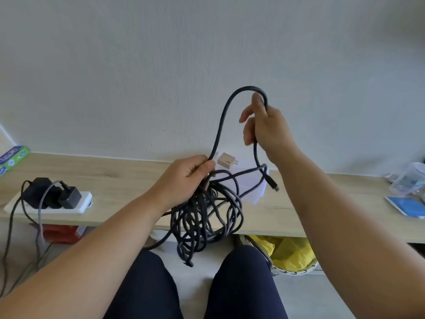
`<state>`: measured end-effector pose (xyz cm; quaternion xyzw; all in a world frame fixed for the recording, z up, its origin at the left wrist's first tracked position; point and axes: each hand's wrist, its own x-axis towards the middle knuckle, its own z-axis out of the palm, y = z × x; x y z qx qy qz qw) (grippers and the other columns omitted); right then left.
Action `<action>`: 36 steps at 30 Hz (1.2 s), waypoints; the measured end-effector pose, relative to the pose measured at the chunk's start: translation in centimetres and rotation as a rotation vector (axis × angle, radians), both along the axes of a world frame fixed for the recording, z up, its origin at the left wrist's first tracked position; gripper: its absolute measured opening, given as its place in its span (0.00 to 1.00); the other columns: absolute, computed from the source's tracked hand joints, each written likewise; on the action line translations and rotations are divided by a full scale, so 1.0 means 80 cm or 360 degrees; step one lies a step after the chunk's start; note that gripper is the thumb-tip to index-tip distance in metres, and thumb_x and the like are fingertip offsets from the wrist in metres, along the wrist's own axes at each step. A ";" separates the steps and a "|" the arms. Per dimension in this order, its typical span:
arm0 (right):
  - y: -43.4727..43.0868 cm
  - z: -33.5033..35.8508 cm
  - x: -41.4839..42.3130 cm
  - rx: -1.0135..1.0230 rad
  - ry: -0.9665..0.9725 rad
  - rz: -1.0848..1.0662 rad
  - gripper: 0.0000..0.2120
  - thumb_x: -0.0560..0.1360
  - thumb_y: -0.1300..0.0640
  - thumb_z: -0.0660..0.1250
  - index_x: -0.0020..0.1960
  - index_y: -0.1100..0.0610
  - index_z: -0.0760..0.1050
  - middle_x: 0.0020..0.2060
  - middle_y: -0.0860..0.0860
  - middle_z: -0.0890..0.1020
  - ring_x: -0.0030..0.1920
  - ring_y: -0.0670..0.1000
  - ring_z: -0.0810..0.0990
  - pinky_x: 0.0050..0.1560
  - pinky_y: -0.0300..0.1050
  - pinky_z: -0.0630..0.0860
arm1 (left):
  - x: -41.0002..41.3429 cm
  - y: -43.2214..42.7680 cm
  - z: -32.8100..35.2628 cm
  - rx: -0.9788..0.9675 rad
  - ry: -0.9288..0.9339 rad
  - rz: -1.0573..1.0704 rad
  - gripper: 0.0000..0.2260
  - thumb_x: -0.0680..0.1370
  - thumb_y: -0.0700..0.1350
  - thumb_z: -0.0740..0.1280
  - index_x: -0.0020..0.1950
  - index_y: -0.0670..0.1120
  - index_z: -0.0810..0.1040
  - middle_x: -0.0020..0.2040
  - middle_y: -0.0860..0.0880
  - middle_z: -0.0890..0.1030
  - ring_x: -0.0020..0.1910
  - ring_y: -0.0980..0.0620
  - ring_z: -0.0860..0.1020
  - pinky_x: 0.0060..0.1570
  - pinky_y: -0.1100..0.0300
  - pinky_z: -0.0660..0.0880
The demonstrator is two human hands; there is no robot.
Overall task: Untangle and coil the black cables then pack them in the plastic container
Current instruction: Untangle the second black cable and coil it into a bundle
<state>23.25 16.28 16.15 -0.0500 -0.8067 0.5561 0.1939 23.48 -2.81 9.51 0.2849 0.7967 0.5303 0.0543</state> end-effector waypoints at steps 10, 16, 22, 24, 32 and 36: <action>0.011 0.011 -0.020 -0.0464 0.0194 -0.0077 0.19 0.81 0.49 0.57 0.37 0.59 0.72 0.32 0.53 0.79 0.33 0.55 0.83 0.40 0.48 0.81 | 0.000 0.003 0.002 -0.0137 0.0009 -0.0050 0.15 0.80 0.51 0.60 0.37 0.48 0.77 0.30 0.50 0.78 0.28 0.57 0.74 0.34 0.62 0.71; 0.005 0.008 -0.011 -0.0733 0.0350 0.0364 0.13 0.79 0.64 0.61 0.63 0.59 0.70 0.59 0.55 0.77 0.60 0.51 0.78 0.58 0.45 0.77 | 0.001 0.014 -0.012 -0.0127 0.0018 0.0261 0.15 0.81 0.50 0.59 0.35 0.51 0.75 0.28 0.54 0.76 0.25 0.61 0.71 0.30 0.69 0.68; -0.002 -0.023 0.046 -0.0009 -0.0007 0.0066 0.07 0.79 0.55 0.62 0.55 0.49 0.77 0.52 0.43 0.81 0.51 0.42 0.81 0.51 0.42 0.78 | -0.015 0.013 0.015 0.0236 0.0002 0.0709 0.17 0.82 0.51 0.57 0.37 0.46 0.76 0.29 0.53 0.76 0.27 0.59 0.72 0.31 0.65 0.69; -0.018 -0.015 0.071 0.0181 -0.0071 0.0066 0.11 0.75 0.44 0.65 0.47 0.51 0.78 0.43 0.45 0.83 0.42 0.43 0.81 0.42 0.40 0.77 | -0.017 0.020 0.026 0.0325 0.0030 0.0786 0.17 0.82 0.51 0.57 0.36 0.47 0.75 0.29 0.53 0.76 0.27 0.61 0.72 0.32 0.65 0.69; -0.038 -0.022 0.095 0.0913 -0.0469 0.0362 0.25 0.67 0.44 0.73 0.60 0.47 0.71 0.44 0.41 0.79 0.44 0.40 0.77 0.45 0.34 0.71 | -0.007 0.039 0.057 0.0472 -0.0293 0.0622 0.17 0.82 0.54 0.56 0.41 0.48 0.78 0.33 0.54 0.80 0.30 0.59 0.75 0.31 0.68 0.74; -0.020 -0.026 0.095 0.0417 -0.0283 0.0363 0.06 0.76 0.55 0.66 0.53 0.49 0.76 0.33 0.43 0.79 0.34 0.43 0.77 0.42 0.38 0.76 | -0.007 0.017 0.063 -0.0017 -0.0106 0.0262 0.17 0.79 0.60 0.59 0.56 0.52 0.79 0.53 0.55 0.81 0.48 0.56 0.79 0.49 0.62 0.74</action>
